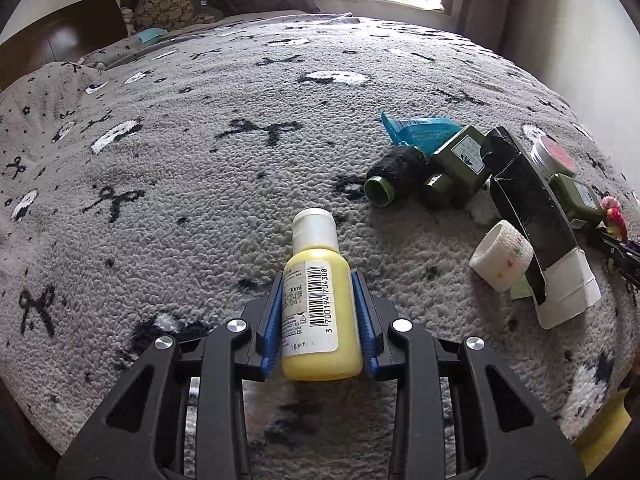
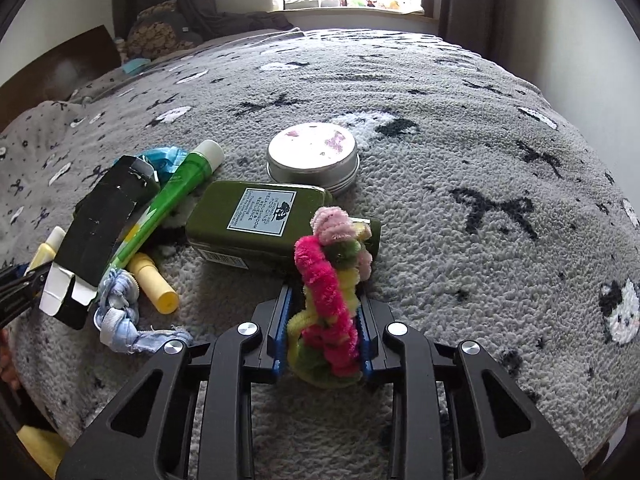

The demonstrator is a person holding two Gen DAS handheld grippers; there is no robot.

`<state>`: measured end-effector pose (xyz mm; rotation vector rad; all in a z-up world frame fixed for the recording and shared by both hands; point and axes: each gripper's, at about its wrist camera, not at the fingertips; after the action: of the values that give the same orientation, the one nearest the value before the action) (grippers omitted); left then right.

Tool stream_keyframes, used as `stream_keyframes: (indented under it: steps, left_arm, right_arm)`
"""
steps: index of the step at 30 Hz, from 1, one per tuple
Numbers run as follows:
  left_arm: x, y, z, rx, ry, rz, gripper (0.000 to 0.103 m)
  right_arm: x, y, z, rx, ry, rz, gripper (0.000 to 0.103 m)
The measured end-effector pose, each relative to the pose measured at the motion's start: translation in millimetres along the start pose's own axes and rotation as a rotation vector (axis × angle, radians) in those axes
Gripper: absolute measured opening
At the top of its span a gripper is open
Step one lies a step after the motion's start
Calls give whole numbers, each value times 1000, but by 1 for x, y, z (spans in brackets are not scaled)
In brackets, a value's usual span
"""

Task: Collect trash
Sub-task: 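Grasp the yellow bottle with left tool while right tool grasps the pipe-cleaner toy, then carry the yellow bottle and pipe-cleaner toy down below the bed edge to the bin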

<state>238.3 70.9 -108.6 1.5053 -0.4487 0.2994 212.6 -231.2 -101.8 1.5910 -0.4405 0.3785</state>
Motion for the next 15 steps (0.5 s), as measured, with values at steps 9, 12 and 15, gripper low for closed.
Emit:
stream_keyframes:
  steps: [9, 12, 15]
  left_arm:
    - [-10, 23, 9, -11, 1, 32, 30]
    - [-16, 45, 17, 0, -3, 69, 30]
    - [-25, 68, 27, -5, -17, 112, 30]
  right_arm:
    - [-10, 26, 3, 11, -3, 38, 25]
    - [-16, 47, 4, 13, 1, 79, 25]
    - [-26, 70, 3, 9, 17, 125, 25]
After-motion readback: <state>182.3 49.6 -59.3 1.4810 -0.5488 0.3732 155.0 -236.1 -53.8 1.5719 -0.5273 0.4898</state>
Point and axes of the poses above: each gripper's, at about its wrist camera, not at the fingertips, and y roughly against the way its jaws point, z to its right, x to its top, and after that the axes turned 10 degrees about -z, right-handed
